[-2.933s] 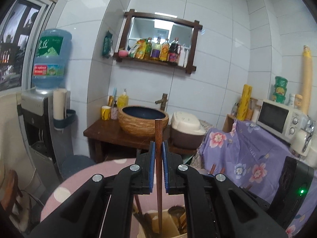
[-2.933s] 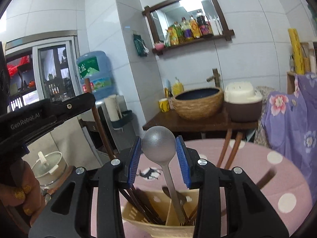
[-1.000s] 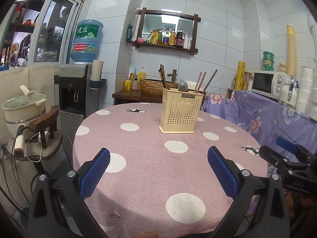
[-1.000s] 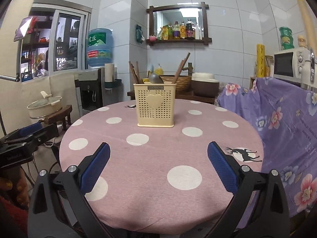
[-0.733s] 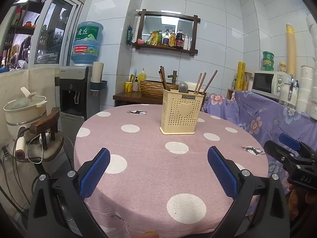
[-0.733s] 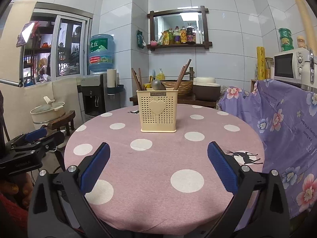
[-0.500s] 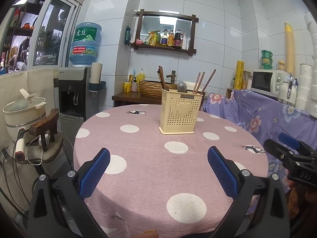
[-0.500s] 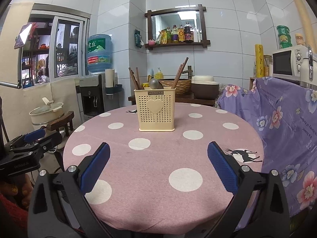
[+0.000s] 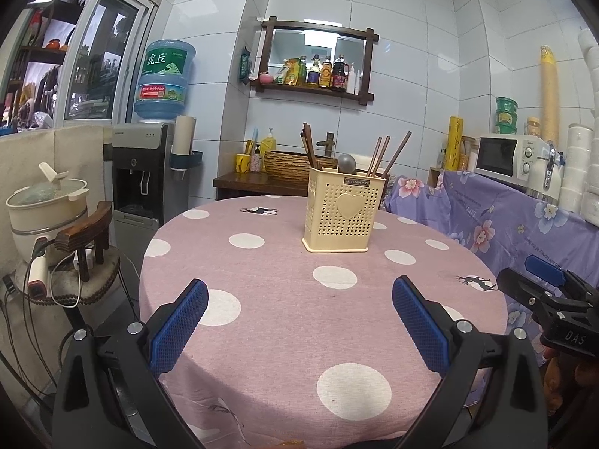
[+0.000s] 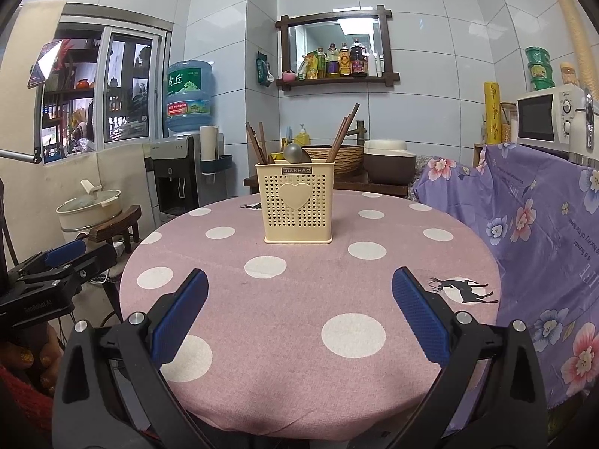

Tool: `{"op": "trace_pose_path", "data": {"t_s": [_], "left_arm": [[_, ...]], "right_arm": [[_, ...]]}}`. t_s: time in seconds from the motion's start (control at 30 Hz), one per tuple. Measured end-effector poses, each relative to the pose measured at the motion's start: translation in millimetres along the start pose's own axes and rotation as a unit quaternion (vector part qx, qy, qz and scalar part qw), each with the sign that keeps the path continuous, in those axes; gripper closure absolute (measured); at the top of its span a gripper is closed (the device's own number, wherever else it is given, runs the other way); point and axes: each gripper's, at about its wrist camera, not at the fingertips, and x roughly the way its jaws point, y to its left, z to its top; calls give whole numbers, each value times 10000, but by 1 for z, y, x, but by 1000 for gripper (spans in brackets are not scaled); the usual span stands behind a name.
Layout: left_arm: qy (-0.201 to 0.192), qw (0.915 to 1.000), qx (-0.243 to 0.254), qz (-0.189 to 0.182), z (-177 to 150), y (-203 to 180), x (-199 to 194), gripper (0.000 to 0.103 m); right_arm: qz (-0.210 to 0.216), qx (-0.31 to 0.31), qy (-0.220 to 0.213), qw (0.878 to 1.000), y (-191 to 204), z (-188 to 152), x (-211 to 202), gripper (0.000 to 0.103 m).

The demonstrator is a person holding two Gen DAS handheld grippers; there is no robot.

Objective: Organize utensils

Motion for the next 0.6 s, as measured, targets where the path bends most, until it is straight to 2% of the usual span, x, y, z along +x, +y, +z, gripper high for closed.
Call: {"op": "trace_pose_path", "data": {"t_s": [0.6], "left_arm": [[47, 10000, 22, -32, -1, -1, 1, 5]], "right_arm": [[3, 5, 21, 10000, 0, 0, 0, 6]]}}
